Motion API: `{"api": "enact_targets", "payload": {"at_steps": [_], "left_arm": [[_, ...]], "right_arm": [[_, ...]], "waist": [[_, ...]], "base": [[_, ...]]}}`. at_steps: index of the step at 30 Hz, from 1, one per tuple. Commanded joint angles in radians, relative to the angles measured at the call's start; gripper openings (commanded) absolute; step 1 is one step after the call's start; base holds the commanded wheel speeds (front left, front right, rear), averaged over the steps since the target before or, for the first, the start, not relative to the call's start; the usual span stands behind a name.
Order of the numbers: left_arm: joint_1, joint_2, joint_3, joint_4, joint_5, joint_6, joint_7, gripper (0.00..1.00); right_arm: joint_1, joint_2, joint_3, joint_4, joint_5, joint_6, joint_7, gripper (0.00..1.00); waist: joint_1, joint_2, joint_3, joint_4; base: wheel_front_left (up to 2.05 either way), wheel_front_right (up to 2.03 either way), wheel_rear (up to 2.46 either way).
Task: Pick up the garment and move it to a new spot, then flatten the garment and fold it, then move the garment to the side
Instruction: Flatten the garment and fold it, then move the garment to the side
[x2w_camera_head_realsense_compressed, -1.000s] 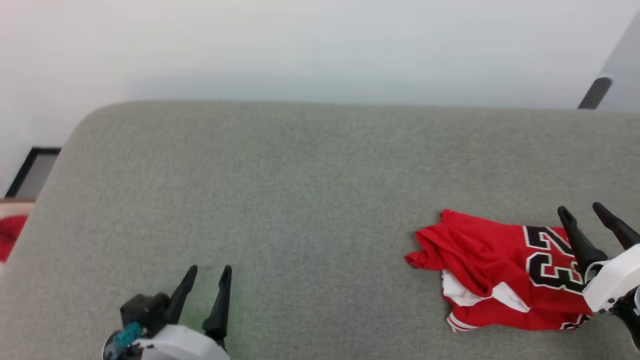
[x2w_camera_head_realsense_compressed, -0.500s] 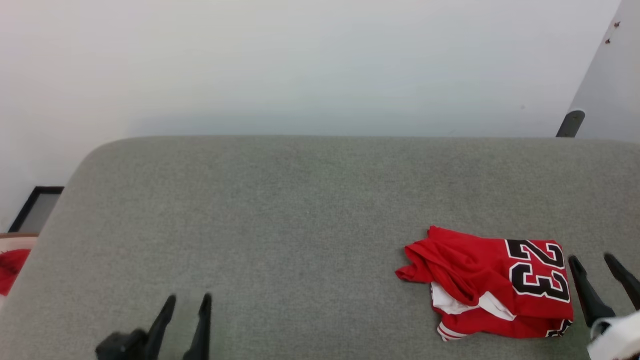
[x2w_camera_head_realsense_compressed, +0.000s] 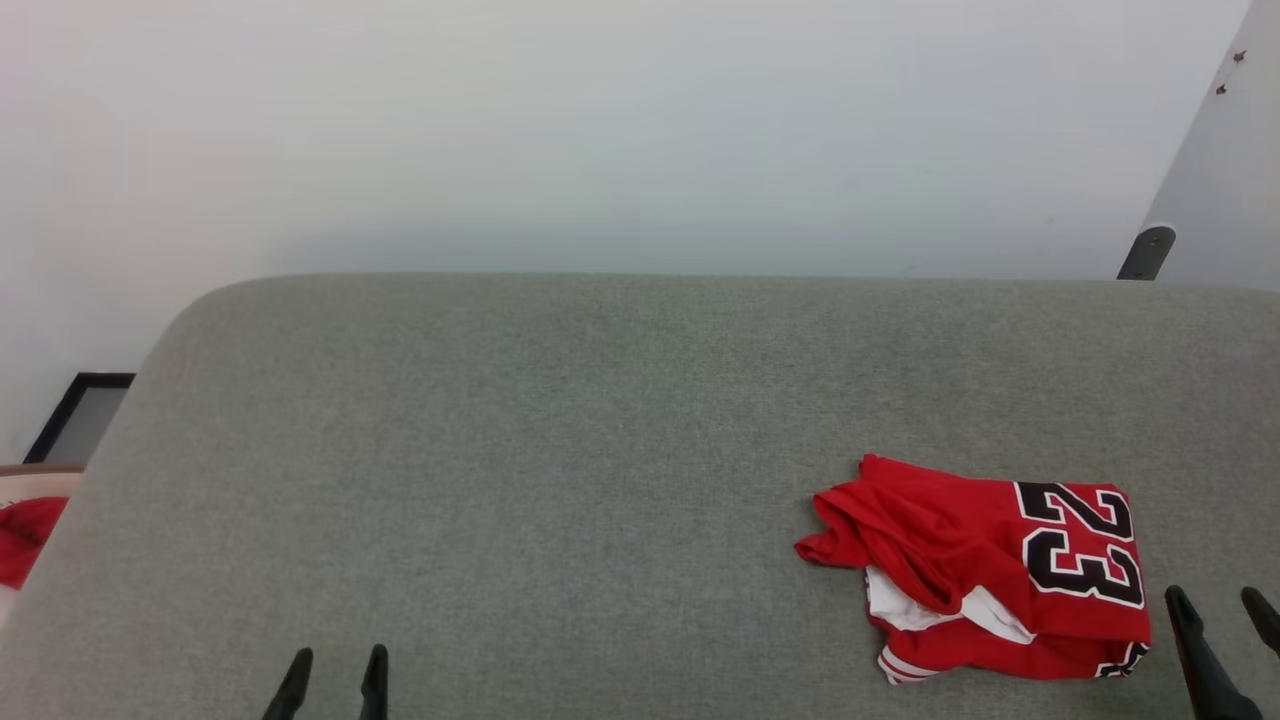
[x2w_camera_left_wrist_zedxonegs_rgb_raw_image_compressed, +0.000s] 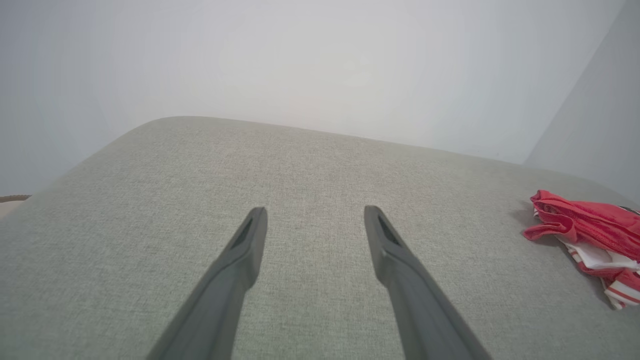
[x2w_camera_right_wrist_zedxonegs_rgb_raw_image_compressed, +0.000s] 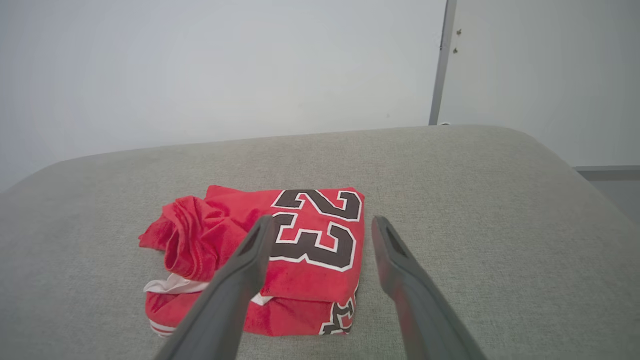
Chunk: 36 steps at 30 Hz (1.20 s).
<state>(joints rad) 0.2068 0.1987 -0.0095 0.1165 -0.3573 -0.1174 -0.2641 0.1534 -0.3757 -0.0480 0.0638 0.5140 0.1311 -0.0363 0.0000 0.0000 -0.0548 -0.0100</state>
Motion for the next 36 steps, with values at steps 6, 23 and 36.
{"api": "enact_targets", "payload": {"at_steps": [6,23,36], "left_arm": [[0.002,-0.004,-0.01,-0.008,0.017,0.005,0.0,1.0],[-0.041,-0.032,-0.051,-0.008,0.026,0.008,0.0,1.0],[-0.22,-0.067,-0.124,0.047,0.047,-0.006,0.0,1.0]], "right_arm": [[0.024,0.036,-0.036,-0.05,-0.024,-0.001,0.033,1.0],[-0.148,0.011,-0.052,0.01,-0.049,-0.001,0.288,1.0],[-0.439,-0.069,-0.041,0.171,-0.012,-0.001,0.964,1.0]], "waist": [[0.0,0.0,0.005,0.009],[0.0,0.0,0.072,0.018],[0.0,0.0,0.242,0.05]], "base": [[0.0,0.0,0.0],[0.0,0.0,0.0],[0.0,0.0,0.0]]}}
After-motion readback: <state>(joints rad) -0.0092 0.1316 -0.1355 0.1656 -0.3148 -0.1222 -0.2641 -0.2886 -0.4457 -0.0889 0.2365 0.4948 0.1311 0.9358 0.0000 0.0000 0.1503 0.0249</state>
